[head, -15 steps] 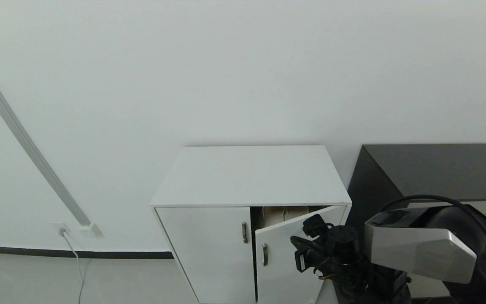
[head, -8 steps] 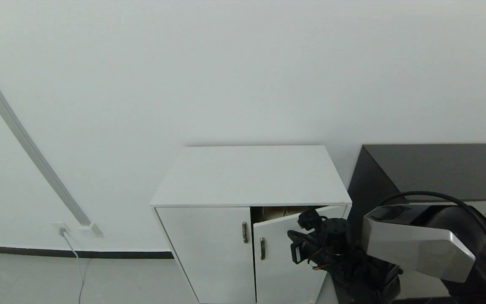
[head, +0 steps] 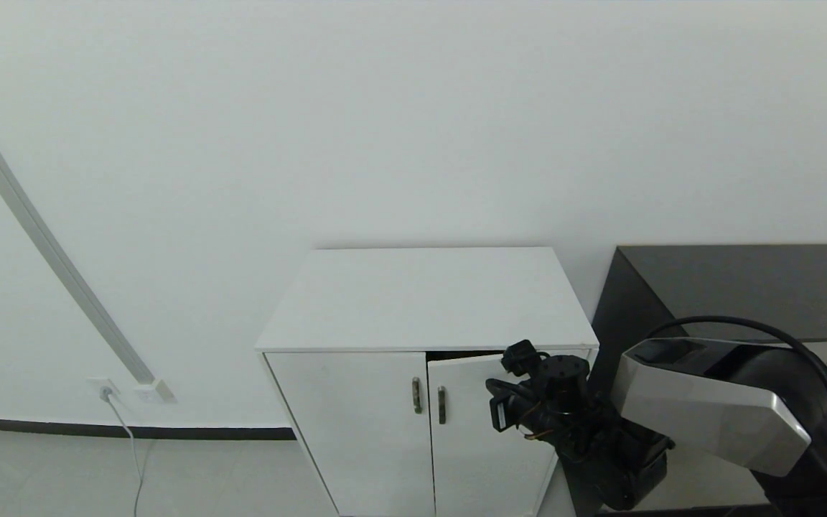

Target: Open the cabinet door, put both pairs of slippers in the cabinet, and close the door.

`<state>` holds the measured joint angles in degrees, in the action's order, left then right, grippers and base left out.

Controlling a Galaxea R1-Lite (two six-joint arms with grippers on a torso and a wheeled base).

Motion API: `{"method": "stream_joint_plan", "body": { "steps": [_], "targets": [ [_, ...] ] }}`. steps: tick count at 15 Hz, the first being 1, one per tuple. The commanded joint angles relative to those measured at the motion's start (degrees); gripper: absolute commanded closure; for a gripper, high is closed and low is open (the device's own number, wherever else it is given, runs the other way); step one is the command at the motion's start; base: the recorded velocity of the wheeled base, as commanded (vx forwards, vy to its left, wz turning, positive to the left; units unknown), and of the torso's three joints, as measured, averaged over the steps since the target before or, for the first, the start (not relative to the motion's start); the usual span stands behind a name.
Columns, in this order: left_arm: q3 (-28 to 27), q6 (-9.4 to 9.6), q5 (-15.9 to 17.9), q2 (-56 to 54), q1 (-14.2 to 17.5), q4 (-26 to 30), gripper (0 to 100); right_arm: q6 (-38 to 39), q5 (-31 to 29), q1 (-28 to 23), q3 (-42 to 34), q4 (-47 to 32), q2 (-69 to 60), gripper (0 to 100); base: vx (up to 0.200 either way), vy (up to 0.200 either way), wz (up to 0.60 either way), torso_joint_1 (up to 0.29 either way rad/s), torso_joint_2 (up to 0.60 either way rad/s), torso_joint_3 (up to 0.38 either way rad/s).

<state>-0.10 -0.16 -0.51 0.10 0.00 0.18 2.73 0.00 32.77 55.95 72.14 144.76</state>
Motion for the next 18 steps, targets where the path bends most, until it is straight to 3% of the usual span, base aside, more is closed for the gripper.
{"method": "stream_joint_plan", "body": {
  "steps": [1,13,18],
  "targets": [
    [0.0,-0.02,0.0,0.0,0.0,0.0,100,0.0,0.0,-0.3,0.7,-0.2,-0.3,100,0.0,0.0,0.0,0.0,0.0,0.0],
    [0.0,-0.02,0.0,0.0,0.0,0.0,100,0.0,0.0,-1.4,1.7,-0.3,-0.5,100,0.0,0.0,0.0,0.0,0.0,0.0],
    [0.0,-0.11,0.1,0.0,0.0,0.0,100,0.1,0.0,-1.3,-4.7,1.9,-4.4,100,0.0,0.0,0.0,0.0,0.0,0.0]
  ]
}}
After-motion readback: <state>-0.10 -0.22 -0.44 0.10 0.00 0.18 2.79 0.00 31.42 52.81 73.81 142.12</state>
